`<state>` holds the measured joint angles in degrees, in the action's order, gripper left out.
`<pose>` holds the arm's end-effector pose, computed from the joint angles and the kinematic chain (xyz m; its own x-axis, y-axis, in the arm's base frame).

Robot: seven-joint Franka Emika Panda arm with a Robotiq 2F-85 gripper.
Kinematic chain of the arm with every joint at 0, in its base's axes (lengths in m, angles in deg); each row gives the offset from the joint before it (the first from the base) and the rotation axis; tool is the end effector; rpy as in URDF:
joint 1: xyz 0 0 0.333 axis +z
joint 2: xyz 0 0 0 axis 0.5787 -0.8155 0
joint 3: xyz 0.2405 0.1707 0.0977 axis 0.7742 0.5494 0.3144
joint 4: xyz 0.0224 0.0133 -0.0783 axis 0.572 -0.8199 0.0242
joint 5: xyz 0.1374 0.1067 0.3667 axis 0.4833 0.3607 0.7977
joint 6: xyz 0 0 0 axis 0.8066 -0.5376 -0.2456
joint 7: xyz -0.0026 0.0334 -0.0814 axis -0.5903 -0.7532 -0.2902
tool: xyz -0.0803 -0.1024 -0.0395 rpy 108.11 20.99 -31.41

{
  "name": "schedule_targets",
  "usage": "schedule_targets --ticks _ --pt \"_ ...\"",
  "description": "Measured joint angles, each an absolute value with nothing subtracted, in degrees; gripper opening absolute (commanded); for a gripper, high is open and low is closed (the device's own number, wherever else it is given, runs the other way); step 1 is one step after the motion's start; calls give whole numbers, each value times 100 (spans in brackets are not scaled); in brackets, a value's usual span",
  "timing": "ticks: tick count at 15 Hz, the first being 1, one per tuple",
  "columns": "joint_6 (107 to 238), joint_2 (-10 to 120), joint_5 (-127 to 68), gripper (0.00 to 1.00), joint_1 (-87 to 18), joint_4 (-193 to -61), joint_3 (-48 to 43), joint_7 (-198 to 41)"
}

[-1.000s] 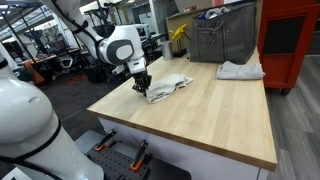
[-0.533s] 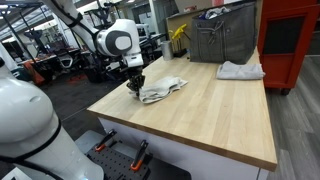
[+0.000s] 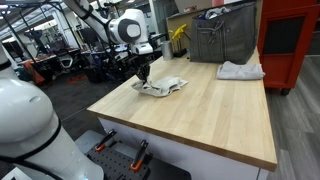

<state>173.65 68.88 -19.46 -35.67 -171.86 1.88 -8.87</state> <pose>0.4936 0.0049 0.2455 0.1871 -0.9776 -0.0961 -0.9797 -0.1929 0.0550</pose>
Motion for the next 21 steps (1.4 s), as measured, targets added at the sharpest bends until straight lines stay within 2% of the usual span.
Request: schedule_targets --ticks 9,21 --pt "17366 5615 -2504 2 -3526 -15758 -91 -836" --pt "17138 5904 -2617 2 -3391 -15602 -204 -811"
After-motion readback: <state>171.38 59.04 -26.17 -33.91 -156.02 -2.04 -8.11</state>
